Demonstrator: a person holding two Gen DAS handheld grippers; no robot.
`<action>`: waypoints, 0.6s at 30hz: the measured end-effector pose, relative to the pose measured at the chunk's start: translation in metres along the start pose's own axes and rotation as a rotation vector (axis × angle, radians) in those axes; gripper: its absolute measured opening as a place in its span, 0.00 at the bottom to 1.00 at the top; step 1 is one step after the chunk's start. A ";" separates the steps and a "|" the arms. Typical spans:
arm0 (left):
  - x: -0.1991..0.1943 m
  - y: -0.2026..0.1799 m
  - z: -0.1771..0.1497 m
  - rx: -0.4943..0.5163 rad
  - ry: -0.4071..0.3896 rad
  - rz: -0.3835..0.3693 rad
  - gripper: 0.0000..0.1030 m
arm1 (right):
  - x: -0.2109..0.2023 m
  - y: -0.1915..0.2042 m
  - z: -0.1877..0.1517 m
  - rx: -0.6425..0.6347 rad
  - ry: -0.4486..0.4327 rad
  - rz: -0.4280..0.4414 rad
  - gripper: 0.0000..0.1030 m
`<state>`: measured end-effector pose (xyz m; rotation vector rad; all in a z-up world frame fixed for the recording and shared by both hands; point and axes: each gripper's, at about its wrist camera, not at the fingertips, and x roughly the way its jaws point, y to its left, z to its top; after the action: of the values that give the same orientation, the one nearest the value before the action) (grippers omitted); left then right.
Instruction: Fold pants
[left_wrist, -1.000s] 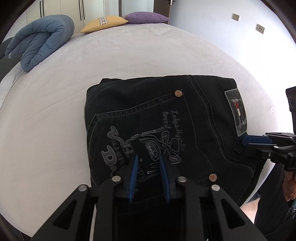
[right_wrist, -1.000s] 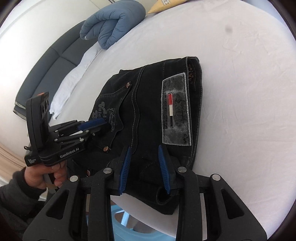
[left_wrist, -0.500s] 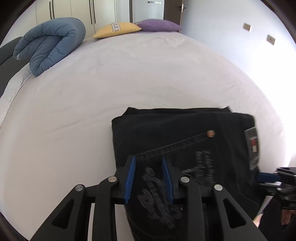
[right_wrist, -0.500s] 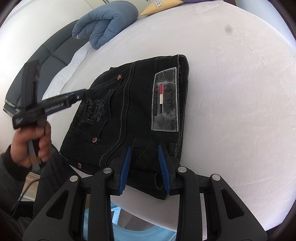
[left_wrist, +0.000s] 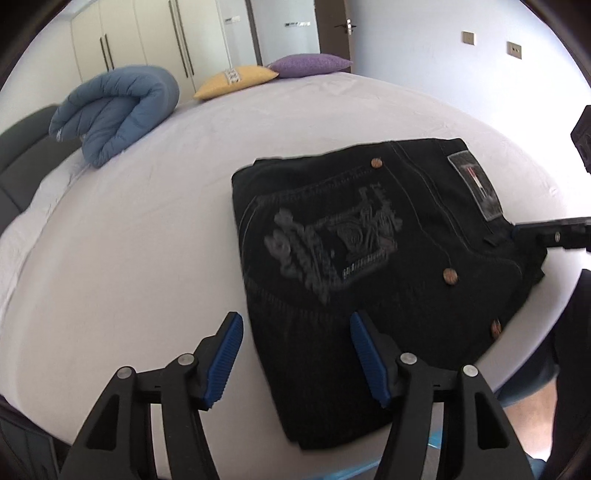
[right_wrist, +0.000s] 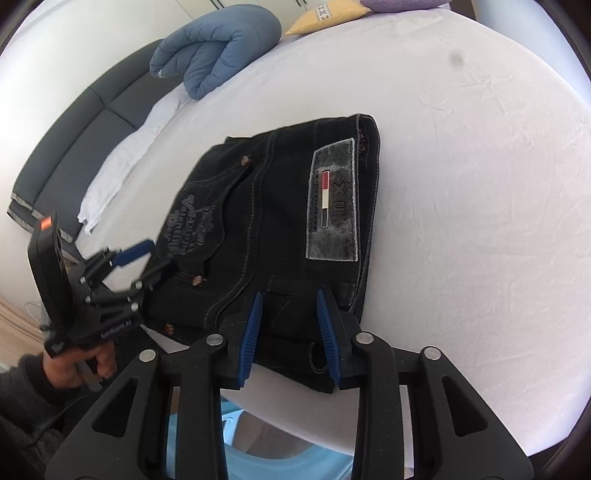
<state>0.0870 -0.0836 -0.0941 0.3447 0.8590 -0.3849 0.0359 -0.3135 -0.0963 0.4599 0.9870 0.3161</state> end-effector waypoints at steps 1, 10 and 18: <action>-0.006 0.005 -0.004 -0.028 0.002 -0.012 0.63 | -0.008 0.000 0.001 0.010 -0.019 0.011 0.30; 0.002 0.073 0.029 -0.267 0.042 -0.179 0.81 | -0.012 -0.055 0.036 0.240 -0.068 0.091 0.50; 0.070 0.072 0.059 -0.308 0.242 -0.344 0.83 | 0.052 -0.079 0.059 0.361 0.052 0.141 0.47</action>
<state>0.2012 -0.0597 -0.1032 -0.0466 1.2022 -0.5272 0.1170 -0.3711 -0.1469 0.8558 1.0687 0.2768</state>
